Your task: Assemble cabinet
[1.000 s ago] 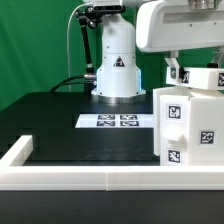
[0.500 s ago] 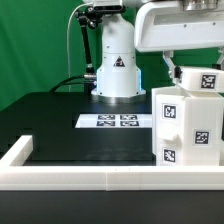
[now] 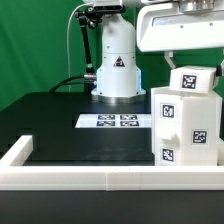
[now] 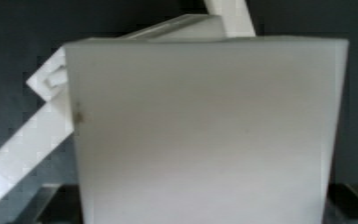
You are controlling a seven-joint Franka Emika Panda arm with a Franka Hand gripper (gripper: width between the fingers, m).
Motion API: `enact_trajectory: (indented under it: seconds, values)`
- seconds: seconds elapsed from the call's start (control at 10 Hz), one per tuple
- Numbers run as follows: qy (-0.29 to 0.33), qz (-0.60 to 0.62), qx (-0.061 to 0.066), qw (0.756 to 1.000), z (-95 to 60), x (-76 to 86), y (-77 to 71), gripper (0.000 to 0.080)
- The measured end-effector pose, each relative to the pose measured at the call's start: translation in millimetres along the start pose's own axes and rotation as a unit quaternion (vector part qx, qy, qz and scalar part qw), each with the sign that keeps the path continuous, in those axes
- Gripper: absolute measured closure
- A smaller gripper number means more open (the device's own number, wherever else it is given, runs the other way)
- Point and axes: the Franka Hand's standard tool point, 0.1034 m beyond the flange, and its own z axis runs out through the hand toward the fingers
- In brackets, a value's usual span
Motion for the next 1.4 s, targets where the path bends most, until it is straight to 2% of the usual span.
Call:
enact_trajectory:
  seconds: [0.3, 0.5, 0.9, 1.3, 1.4]
  values:
    - [0.004, 0.121, 0.008, 0.993, 0.8, -3.4, -6.3, 0.0229]
    - [0.002, 0.155, 0.01, 0.988, 0.8, -3.0, -7.3, 0.0229]
    - [-0.007, 0.279, 0.018, 0.96, 1.1, -5.6, -10.9, 0.0229]
    - [-0.008, 0.447, 0.028, 0.894, 3.0, -13.0, -18.7, 0.0229]
    - [-0.011, 0.505, 0.032, 0.863, 3.9, -15.3, -22.0, 0.0229]
